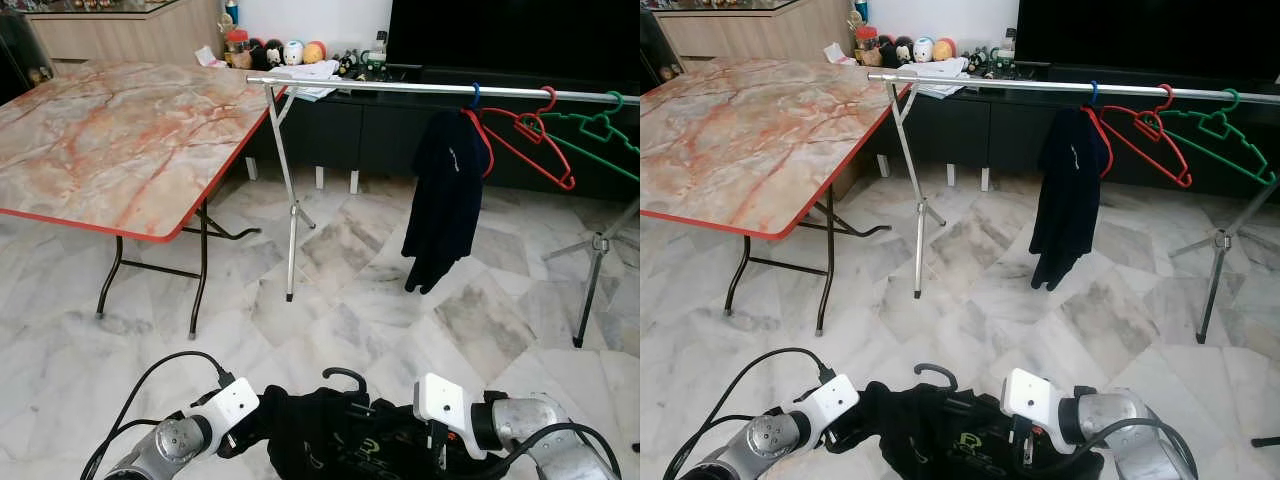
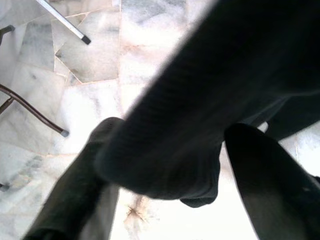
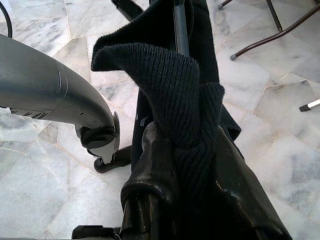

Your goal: Hang hanger

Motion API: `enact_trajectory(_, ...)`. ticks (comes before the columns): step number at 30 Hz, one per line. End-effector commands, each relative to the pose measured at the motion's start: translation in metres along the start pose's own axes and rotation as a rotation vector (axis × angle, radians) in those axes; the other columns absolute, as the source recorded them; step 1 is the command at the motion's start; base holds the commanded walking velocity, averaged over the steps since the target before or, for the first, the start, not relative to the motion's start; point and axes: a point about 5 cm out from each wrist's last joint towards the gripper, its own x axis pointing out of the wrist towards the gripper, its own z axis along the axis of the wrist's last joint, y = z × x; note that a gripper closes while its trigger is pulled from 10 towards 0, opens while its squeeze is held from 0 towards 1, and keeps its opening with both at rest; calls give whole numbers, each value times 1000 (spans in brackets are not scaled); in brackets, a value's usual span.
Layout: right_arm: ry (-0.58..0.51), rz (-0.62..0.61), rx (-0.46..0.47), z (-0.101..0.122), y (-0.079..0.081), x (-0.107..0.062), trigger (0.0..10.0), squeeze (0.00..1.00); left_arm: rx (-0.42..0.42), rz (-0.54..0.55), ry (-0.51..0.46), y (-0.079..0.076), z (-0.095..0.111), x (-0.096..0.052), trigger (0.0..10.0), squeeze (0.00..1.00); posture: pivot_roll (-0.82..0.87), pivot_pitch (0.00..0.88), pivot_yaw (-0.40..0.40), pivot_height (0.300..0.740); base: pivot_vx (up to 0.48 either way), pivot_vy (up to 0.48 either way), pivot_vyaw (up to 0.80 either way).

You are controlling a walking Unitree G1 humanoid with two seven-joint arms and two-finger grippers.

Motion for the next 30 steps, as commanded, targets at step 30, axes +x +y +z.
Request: enact_trajectory(30,-34,-97,-11,11,-6,7,10000,0,-83,63,49,-2,-12,-2,0,0,36,123,85,740,0,0,0)
